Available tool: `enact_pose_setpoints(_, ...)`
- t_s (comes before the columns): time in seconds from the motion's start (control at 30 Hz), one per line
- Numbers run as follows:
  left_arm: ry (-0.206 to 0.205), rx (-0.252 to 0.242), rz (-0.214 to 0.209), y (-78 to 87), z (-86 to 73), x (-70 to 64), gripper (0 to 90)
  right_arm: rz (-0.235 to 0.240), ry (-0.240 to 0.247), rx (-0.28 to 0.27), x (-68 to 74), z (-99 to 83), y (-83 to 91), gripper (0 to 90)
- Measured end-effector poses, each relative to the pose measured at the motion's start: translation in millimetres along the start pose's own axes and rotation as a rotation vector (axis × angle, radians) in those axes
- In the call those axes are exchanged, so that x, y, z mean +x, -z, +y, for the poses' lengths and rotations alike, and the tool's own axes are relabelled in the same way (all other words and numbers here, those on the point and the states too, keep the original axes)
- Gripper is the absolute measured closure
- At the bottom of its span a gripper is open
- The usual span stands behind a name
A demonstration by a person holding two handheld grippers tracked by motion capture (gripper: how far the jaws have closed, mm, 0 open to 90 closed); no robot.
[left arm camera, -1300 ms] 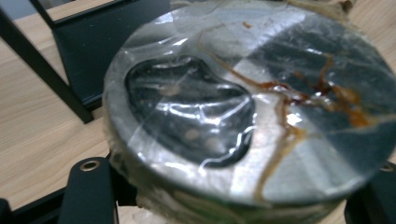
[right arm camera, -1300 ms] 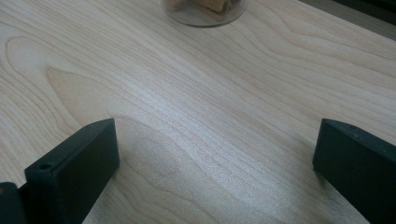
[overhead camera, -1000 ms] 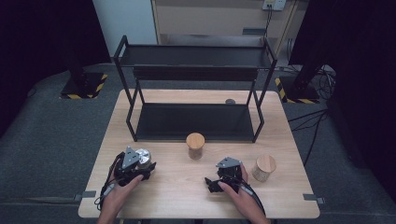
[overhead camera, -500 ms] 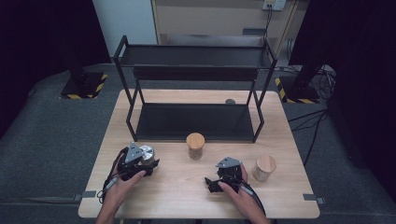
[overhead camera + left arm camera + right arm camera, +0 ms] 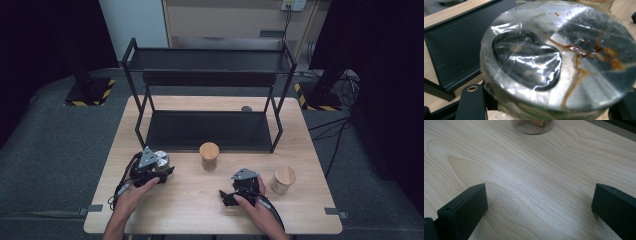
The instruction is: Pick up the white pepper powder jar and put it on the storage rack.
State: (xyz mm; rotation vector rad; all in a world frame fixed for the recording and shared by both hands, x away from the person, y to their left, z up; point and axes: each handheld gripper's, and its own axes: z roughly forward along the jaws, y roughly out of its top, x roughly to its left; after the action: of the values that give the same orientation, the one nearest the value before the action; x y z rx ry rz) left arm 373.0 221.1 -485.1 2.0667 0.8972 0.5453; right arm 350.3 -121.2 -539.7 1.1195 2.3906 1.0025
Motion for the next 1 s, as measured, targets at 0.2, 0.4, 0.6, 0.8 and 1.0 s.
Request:
enact_pose_setpoints(0.2,-0.006,0.003,-0.006,-6.0,3.7,1.5,29.7,0.0,0.0,0.0,0.0,0.0,0.0,0.4)
enact_pose_setpoints(0.4,-0.011,0.004,-0.009,-8.3,6.5,3.7,29.7,0.0,0.0,0.0,0.0,0.0,0.0,0.4)
enact_pose_setpoints(0.6,-0.015,0.002,-0.013,-10.1,10.3,6.6,29.8,0.0,0.0,0.0,0.0,0.0,0.0,0.3)
enact_pose_setpoints(0.8,-0.017,-0.002,-0.013,-12.1,15.8,9.4,29.7,0.0,0.0,0.0,0.0,0.0,0.0,0.3)
enact_pose_setpoints(1.0,-0.014,-0.004,-0.015,-16.6,19.2,11.4,29.8,0.0,0.001,0.0,-0.1,0.0,0.0,0.4)
